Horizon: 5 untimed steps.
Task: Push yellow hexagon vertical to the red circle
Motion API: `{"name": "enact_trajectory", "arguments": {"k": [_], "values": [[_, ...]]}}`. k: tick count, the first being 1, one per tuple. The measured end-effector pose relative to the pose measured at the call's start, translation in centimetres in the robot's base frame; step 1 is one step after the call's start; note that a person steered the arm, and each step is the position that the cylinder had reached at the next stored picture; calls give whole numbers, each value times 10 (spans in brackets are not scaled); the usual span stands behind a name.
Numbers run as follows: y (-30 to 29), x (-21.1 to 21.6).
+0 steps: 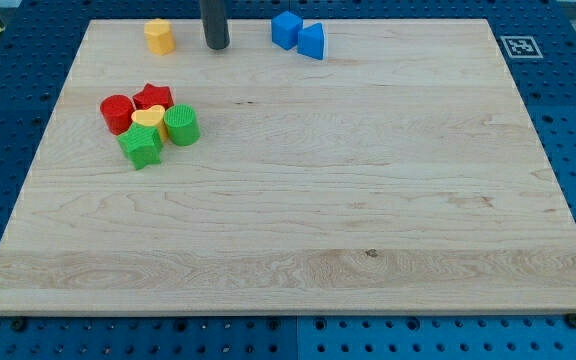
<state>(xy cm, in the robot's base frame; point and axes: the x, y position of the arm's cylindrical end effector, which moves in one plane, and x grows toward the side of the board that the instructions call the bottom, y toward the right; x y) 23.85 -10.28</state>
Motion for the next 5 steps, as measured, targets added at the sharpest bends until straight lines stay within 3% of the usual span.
{"name": "enact_trajectory", "arguments": {"k": [2, 5], "values": [[-19, -46], [-76, -46]]}}
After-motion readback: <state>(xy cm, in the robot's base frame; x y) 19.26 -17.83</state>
